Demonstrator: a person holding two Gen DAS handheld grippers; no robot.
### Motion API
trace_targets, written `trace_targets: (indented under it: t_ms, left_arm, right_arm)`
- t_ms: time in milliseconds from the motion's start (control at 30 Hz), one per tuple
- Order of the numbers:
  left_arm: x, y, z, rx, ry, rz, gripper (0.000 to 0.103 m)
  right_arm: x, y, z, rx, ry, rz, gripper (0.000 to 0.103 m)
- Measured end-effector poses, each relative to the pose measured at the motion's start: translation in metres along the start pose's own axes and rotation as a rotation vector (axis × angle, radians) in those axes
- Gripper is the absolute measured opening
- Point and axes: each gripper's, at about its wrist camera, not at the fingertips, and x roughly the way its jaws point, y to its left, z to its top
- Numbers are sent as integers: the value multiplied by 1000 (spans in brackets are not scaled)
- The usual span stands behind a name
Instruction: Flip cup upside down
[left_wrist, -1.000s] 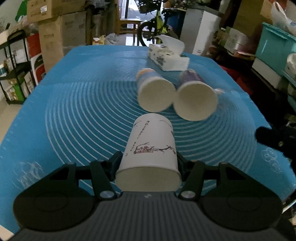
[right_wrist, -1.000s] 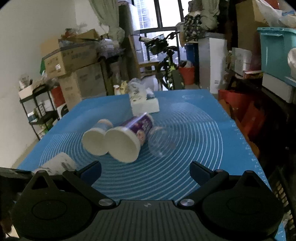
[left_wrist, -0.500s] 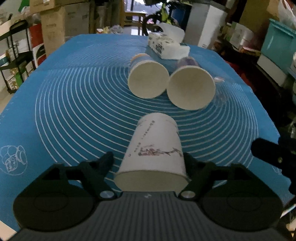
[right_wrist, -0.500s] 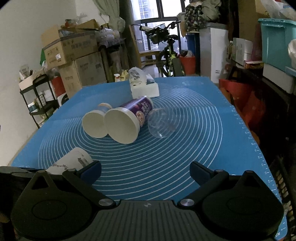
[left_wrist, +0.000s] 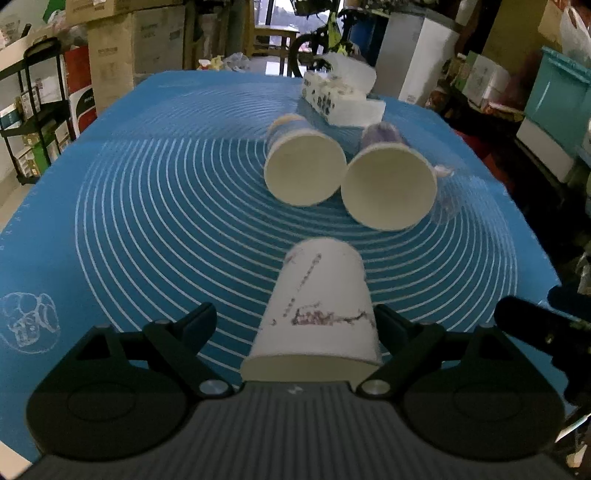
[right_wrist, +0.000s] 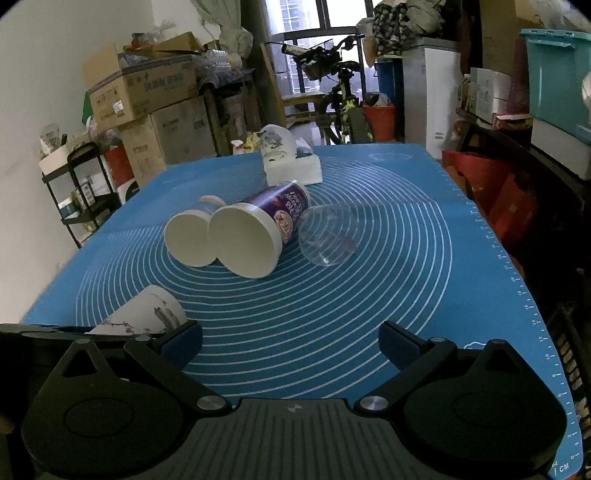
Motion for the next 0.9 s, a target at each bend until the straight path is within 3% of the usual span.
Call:
trace_targets:
  t_ms: [133,333,633,900]
  left_arm:
    - [-24,2,9,17,-64,5,91]
    - [-47,18,23,26,-119,73,91]
    - [-42,76,20,-47,-130,191,91]
    - [-32,105,14,-99,-109,195,91]
  right_arm:
    - [-5,2,4,-15,-3,5,101]
    - [-10,15,22,-20,4,30,101]
    - [31,57,49,-9,167,120,101]
    - [83,73,46,95,334,144,99]
